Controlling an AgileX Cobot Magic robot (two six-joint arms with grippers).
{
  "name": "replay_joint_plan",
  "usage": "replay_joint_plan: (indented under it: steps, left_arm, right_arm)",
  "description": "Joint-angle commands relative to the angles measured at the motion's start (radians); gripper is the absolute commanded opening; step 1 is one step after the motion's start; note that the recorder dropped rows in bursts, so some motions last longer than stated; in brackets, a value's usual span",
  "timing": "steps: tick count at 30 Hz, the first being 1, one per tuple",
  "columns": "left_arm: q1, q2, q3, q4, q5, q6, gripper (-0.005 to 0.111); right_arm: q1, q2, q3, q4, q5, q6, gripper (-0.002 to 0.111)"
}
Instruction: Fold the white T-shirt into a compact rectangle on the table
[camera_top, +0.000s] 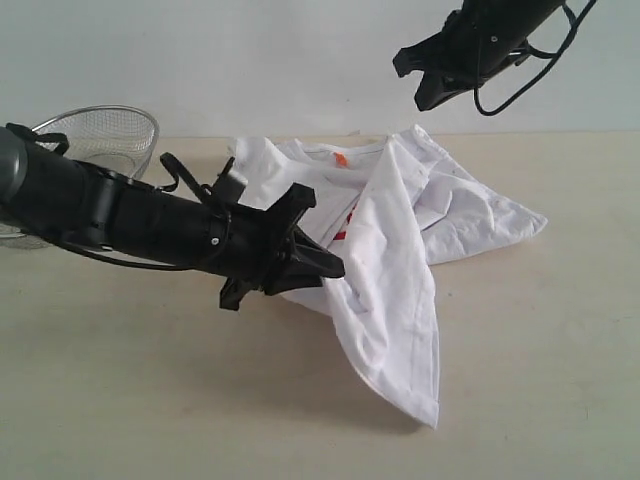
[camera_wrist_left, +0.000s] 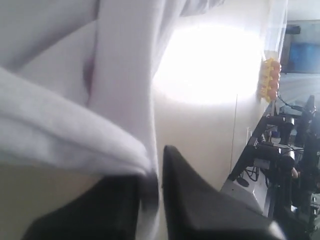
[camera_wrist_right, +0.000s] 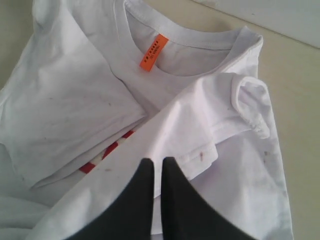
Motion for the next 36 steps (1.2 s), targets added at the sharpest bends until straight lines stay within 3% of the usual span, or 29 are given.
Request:
replay_joint_plan:
  steps: [1,10,17,22,36]
  left_arm:
    - [-0.002,0.000,-0.040,-0.010,0.018,0.045,0.004]
    - [0.040,-0.002,-0.171,-0.010,-0.036,0.047,0.004]
    - [0.187,-0.003,-0.268,-0.010,-0.163,0.051,0.004]
    - [0.241,0.017,-0.348,-0.010,-0.268,0.065,0.004]
    - [0.244,0.231,-0.539,-0.008,-0.332,0.065,0.004]
  right_arm:
    - [-0.032,-0.017,-0.007,-0.004,0.021,-0.010,0.000]
    - [-0.074,-0.017,-0.007,-0.003,0.064,-0.010,0.000]
    - [-0.089,-0.017,-0.007,-0.007,0.081,-0.018,0.000]
    - [-0.089,-0.017,-0.007,0.008,0.081,-0.037,0.000]
    - [-0.089,-0.015,0.000,0.006,0.125,-0.037,0.000]
